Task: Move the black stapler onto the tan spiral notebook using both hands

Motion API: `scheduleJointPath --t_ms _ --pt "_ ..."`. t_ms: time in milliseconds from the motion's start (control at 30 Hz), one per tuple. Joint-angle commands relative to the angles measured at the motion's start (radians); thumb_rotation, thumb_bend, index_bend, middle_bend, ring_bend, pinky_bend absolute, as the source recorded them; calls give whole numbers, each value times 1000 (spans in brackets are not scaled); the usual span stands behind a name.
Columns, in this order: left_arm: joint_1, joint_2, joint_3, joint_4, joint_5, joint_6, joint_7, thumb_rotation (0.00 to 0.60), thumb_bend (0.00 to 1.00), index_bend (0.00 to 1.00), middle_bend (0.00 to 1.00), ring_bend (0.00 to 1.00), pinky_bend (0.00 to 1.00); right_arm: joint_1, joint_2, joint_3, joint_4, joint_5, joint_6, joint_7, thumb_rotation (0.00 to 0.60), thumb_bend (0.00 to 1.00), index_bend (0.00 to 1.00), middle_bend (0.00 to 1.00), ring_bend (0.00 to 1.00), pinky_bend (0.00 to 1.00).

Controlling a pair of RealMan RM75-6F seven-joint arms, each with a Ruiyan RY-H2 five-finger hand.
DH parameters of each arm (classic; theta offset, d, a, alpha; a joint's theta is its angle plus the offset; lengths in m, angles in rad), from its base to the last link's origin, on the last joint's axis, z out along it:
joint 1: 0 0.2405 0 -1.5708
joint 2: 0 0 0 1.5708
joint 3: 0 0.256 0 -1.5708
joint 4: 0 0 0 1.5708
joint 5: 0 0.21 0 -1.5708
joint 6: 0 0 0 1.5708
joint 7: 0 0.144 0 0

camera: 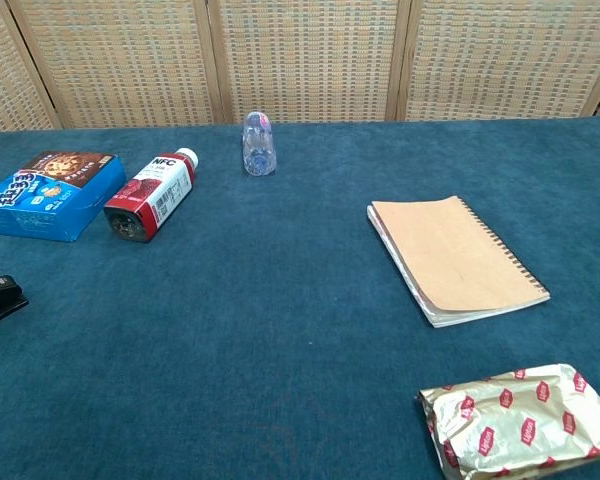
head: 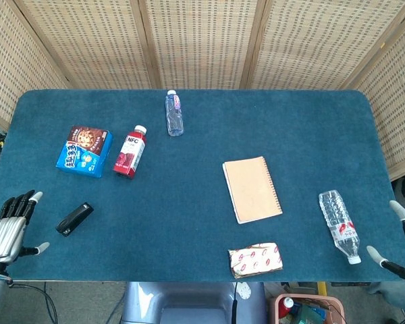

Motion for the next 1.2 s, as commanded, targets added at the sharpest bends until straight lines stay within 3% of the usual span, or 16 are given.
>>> scheduleJointPath --t_ms 33,333,533,633,900,1033,1133,1200 --pt "-57 -68 -60 65 -183 -122 -17 600 99 0 0 0 0 3 -1 0 1 5 -9 -4 600 0 0 0 0 0" --pt "-162 -187 -101 177 -344 -283 7 600 122 0 0 0 0 8 -7 -1 1 10 -24 -25 600 0 0 0 0 0" --pt "-215 -249 -115 220 -431 -331 38 600 125 3 10 0 13 13 -12 2 4 27 -39 -37 600 0 0 0 0 0" --pt "-230 -278 -121 240 -460 -321 54 600 127 50 100 23 117 16 -15 3 4 33 -47 -45 600 0 0 0 0 0" --pt "-250 -346 -132 288 -542 -288 79 600 149 251 361 247 397 23 -20 6 6 45 -62 -56 600 0 0 0 0 0" --pt "-249 -368 -139 302 -539 -252 71 600 158 341 434 307 461 23 -21 6 6 49 -64 -58 600 0 0 0 0 0" --pt "-247 -378 -140 310 -533 -235 67 600 213 417 499 359 505 24 -22 7 7 51 -66 -61 600 0 0 0 0 0" --pt "-246 -387 -142 319 -530 -220 65 600 314 483 552 404 542 25 -23 6 7 50 -68 -62 600 0 0 0 0 0"
